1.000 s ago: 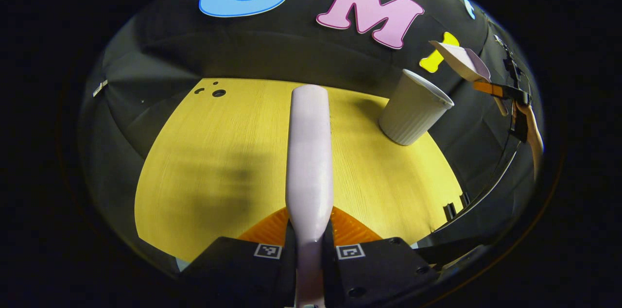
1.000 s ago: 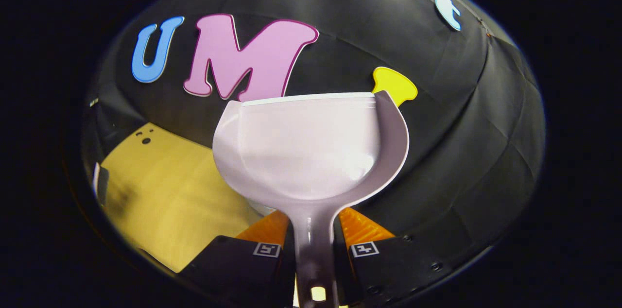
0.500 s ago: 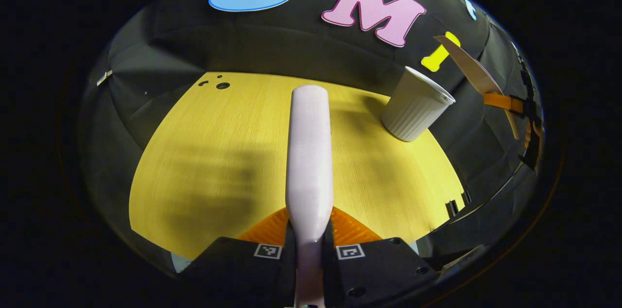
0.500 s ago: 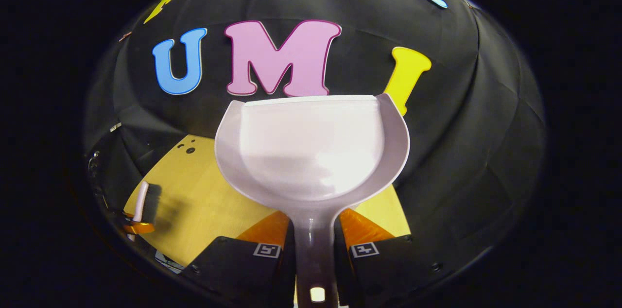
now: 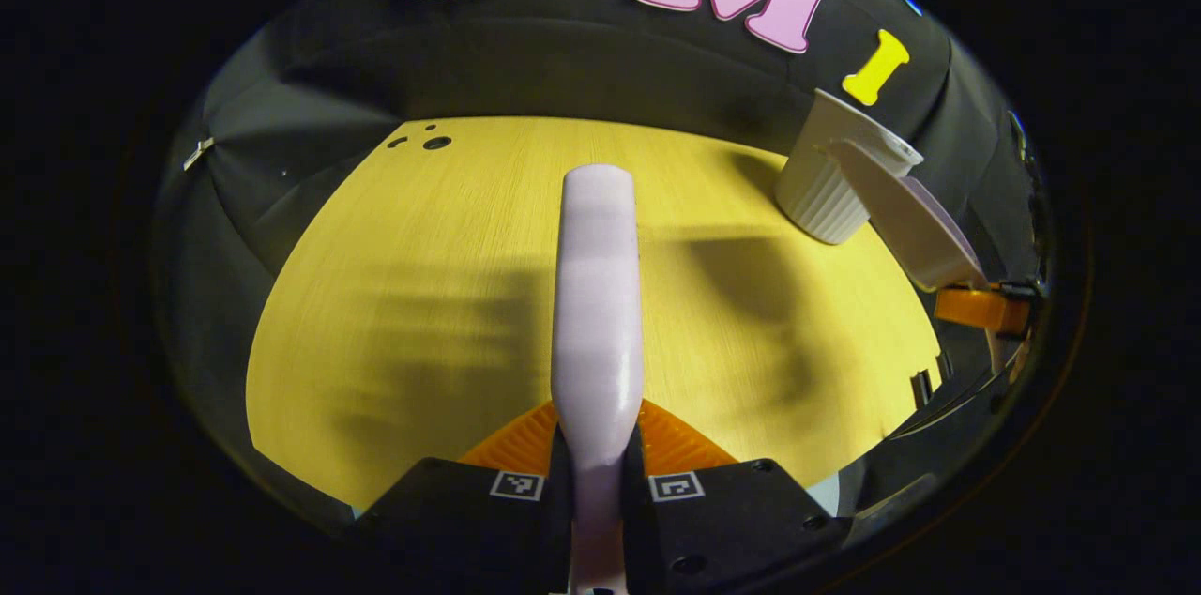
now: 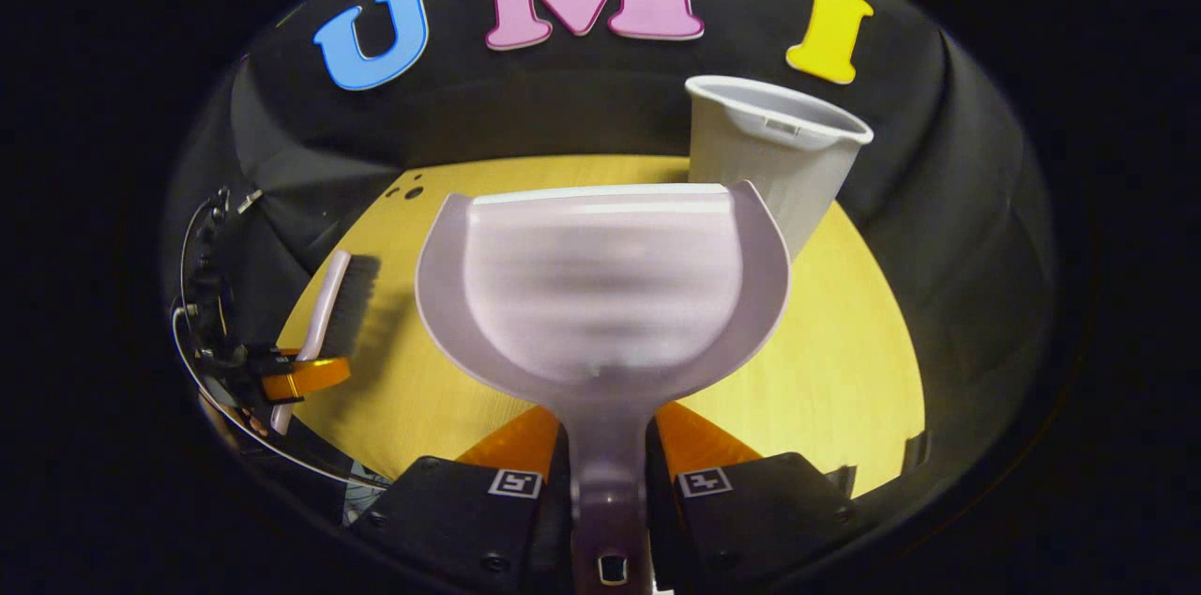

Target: Pick up the small broom and dustpan from the desktop, sweep the trash into the dustpan with the broom, and then empty the trash into the garbage bin.

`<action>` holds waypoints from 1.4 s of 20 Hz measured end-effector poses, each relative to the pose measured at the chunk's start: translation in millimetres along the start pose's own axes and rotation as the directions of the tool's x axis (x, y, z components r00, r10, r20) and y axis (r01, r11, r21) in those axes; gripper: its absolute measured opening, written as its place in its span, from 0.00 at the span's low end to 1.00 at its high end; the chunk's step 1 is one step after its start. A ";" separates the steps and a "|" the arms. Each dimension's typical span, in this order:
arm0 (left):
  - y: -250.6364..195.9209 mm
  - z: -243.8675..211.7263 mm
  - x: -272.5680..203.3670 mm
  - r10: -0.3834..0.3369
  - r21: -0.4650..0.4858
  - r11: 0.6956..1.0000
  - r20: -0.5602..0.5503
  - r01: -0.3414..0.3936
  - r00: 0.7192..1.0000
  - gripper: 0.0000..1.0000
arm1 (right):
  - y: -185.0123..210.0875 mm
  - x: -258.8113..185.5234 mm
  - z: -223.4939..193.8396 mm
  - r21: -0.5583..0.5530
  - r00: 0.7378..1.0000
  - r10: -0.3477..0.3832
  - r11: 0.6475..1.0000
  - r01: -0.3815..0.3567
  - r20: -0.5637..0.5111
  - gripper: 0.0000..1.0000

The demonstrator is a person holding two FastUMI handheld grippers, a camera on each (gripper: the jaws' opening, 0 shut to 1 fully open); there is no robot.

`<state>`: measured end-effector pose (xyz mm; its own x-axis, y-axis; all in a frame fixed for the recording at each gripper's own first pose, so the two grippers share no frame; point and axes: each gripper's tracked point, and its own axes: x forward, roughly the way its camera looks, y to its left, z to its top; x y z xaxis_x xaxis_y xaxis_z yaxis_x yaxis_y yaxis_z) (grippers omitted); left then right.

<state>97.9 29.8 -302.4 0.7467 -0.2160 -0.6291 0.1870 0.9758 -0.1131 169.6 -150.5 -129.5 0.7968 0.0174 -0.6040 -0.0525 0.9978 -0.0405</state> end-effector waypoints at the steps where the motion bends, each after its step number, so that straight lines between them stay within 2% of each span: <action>1: 0.0 -3.3 8.3 0.007 0.001 1.000 -0.018 -0.007 1.000 0.26 | 2.7 10.4 -10.4 0.000 1.000 0.005 1.000 -0.005 -0.025 0.37; 7: 0.1 -12.3 49.3 0.042 0.011 0.999 -0.104 -0.041 0.994 0.27 | 10.3 69.2 -62.7 0.028 0.989 0.024 0.999 -0.020 -0.146 0.37; 8: 1.1 -12.9 55.0 0.045 0.009 0.999 -0.117 -0.044 0.992 0.30 | 13.4 76.2 -70.5 0.033 0.986 0.024 0.999 -0.019 -0.168 0.37; 10: -0.8 -16.2 62.7 0.041 0.002 0.999 -0.142 -0.041 0.989 0.27 | 18.9 85.7 -85.7 0.043 0.978 0.028 0.999 -0.020 -0.206 0.38; 12: 0.1 -17.3 68.8 0.053 0.012 0.999 -0.162 -0.052 0.985 0.30 | 23.6 88.3 -93.7 0.042 0.974 0.030 0.999 -0.021 -0.226 0.37; 13: 0.0 -17.0 71.0 0.060 0.022 0.998 -0.171 -0.057 0.983 0.28 | 24.4 87.9 -95.7 0.038 0.972 0.028 0.999 -0.020 -0.234 0.38; 17: 0.9 -24.1 79.4 0.069 0.047 0.997 -0.204 -0.061 0.977 0.29 | 25.5 90.2 -97.4 0.010 0.968 0.019 1.000 -0.017 -0.250 0.38; 18: 1.4 -23.7 78.4 0.077 0.052 0.996 -0.203 -0.068 0.976 0.30 | 24.7 91.0 -97.7 0.003 0.967 0.016 1.000 -0.016 -0.253 0.30; 19: -0.7 -26.1 75.4 0.082 0.056 0.996 -0.199 -0.072 0.977 0.31 | 25.4 91.2 -99.4 0.000 0.966 0.015 1.000 -0.016 -0.257 0.38; 20: -1.4 -25.1 74.4 0.084 0.059 0.996 -0.195 -0.074 0.977 0.36 | 28.4 88.4 -98.6 0.008 0.966 0.028 1.000 -0.027 -0.257 0.39; 21: -2.3 -24.2 73.3 0.085 0.060 0.995 -0.190 -0.074 0.978 0.39 | 30.8 88.2 -98.7 0.015 0.966 0.039 0.999 -0.036 -0.255 0.31; 22: -2.5 -23.3 71.3 0.073 0.059 0.996 -0.191 -0.062 0.979 0.36 | 32.5 84.7 -96.1 0.015 0.968 0.041 0.999 -0.039 -0.247 0.44; 23: -8.4 -24.4 67.7 0.048 0.052 0.998 -0.196 -0.039 0.979 0.40 | 32.9 81.2 -93.5 0.015 0.970 0.040 0.999 -0.037 -0.240 0.44; 24: -13.4 -23.7 63.3 0.028 0.044 0.999 -0.191 -0.020 0.981 0.52 | 33.9 78.7 -90.8 0.019 0.972 0.048 0.999 -0.045 -0.231 0.49; 25: -14.7 -20.9 58.4 0.024 0.042 0.999 -0.169 -0.017 0.985 0.57 | 36.9 73.6 -87.4 0.025 0.973 0.058 0.998 -0.054 -0.221 0.52; 26: -12.7 -25.1 56.7 0.017 0.035 0.999 -0.148 -0.013 0.989 0.78 | 39.8 68.0 -82.2 0.029 0.976 0.069 0.997 -0.065 -0.206 0.75; 27: -16.1 -15.3 46.5 0.019 0.032 0.999 -0.122 -0.015 0.992 0.99 | 40.1 58.6 -75.5 0.027 0.980 0.069 0.997 -0.065 -0.189 0.72; 28: -19.6 -9.5 35.6 0.013 0.024 1.000 -0.097 -0.011 0.995 0.96 | 38.6 49.8 -66.7 0.022 0.984 0.066 0.998 -0.063 -0.165 0.96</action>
<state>114.7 3.3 -329.9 0.6836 -0.1993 -0.7021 0.1943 0.9770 -0.0881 167.1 -115.4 -214.3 0.6813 0.0721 -0.7285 -0.0890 0.9959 0.0153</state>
